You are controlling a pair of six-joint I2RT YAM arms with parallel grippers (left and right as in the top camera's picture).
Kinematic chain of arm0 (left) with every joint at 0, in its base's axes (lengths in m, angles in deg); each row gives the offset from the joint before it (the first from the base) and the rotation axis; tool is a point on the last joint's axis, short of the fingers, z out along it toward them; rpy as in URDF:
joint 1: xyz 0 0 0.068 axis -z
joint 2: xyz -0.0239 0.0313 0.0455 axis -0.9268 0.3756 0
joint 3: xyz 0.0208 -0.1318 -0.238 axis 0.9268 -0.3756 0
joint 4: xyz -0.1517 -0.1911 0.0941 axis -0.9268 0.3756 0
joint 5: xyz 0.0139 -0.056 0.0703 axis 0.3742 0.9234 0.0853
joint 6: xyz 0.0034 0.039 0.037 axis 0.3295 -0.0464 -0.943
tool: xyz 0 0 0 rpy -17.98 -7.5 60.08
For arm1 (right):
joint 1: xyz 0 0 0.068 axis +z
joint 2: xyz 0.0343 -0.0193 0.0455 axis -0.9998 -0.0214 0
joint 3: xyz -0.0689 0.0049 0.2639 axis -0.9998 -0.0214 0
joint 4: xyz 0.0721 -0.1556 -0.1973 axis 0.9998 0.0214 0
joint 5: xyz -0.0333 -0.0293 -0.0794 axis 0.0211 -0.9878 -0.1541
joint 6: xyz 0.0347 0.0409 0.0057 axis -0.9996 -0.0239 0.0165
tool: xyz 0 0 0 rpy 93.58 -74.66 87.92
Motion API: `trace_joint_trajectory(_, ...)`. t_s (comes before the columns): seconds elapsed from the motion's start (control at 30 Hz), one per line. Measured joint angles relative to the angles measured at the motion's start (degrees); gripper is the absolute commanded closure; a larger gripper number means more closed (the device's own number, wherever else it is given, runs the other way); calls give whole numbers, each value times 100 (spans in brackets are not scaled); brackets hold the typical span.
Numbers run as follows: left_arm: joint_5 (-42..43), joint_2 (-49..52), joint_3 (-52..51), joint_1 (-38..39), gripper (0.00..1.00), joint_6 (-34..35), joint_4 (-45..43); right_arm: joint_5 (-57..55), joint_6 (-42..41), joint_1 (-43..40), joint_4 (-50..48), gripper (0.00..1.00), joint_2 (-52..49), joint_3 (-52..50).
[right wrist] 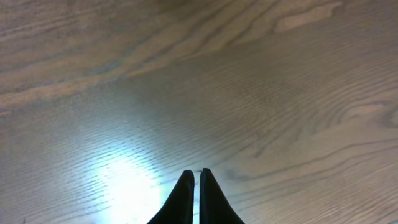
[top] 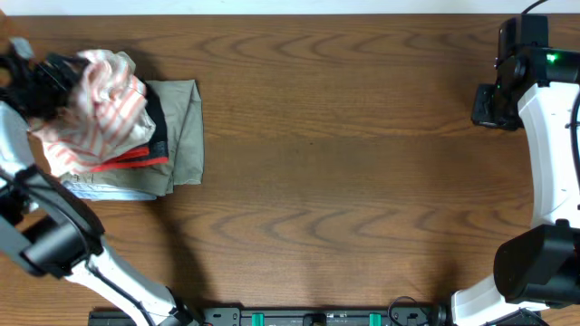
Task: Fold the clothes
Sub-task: 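Press and tuck the striped shirt onto the stack with the left gripper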
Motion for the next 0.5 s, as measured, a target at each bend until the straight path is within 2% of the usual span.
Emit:
trace_joint_trajectory(0.17, 713, 103, 2, 120, 26, -549, 551, 0, 0, 0, 2, 95, 0, 0)
trace_joint_trajectory(0.37, 929, 7, 0, 275, 24, -787, 492, 0, 0, 0, 2, 95, 2, 0)
trace_joint_trajectory(0.5, 1014, -417, -11, 291, 17, -807, 219, 2, 0, 0, -17, 95, 2, 0)
